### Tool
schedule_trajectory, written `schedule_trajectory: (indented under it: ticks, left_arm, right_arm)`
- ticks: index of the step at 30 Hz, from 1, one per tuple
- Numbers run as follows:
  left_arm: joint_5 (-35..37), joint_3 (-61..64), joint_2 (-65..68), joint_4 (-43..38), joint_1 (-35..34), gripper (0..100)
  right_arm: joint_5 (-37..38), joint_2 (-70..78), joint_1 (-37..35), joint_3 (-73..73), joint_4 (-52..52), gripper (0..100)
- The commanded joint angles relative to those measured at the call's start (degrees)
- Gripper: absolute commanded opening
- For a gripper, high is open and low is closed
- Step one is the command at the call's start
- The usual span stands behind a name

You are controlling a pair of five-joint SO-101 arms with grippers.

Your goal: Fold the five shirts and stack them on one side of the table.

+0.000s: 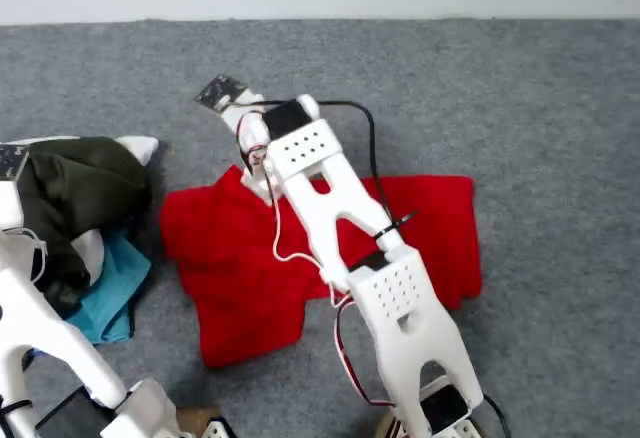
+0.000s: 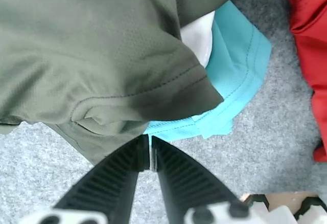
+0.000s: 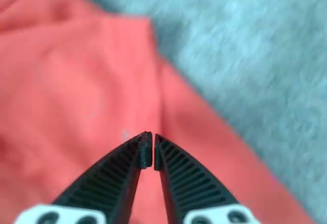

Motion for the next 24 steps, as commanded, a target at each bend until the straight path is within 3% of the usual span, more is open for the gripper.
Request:
schedule_trajectory:
  ticks: [1, 6, 13, 18, 24]
  left_arm:
    - [0.35, -0.4, -2.81, 0.44, 0.09, 1]
    - [0.35, -0.13, -10.46, 0.62, 0.35, 1]
    - [0.26, -0.13, -16.88, 1.76, 0.18, 1]
    - [0.18, -0.13, -18.11, 5.19, 0.26, 1]
    - [0.18, -0.13, -18.2, 6.51, 0.09, 1]
  right_arm:
    - [-0.35, -6.02, 1.54, 0.26, 5.32, 0.9]
    - [-3.34, -14.29, 4.0, 13.1, 5.32, 0.9]
    - [-3.6, -34.33, 6.37, 41.76, 5.05, 1.1]
    - [-3.16, -45.32, 15.34, 53.98, 4.88, 2.4]
    - [-3.08, -49.71, 27.38, 63.3, 2.59, 16.5]
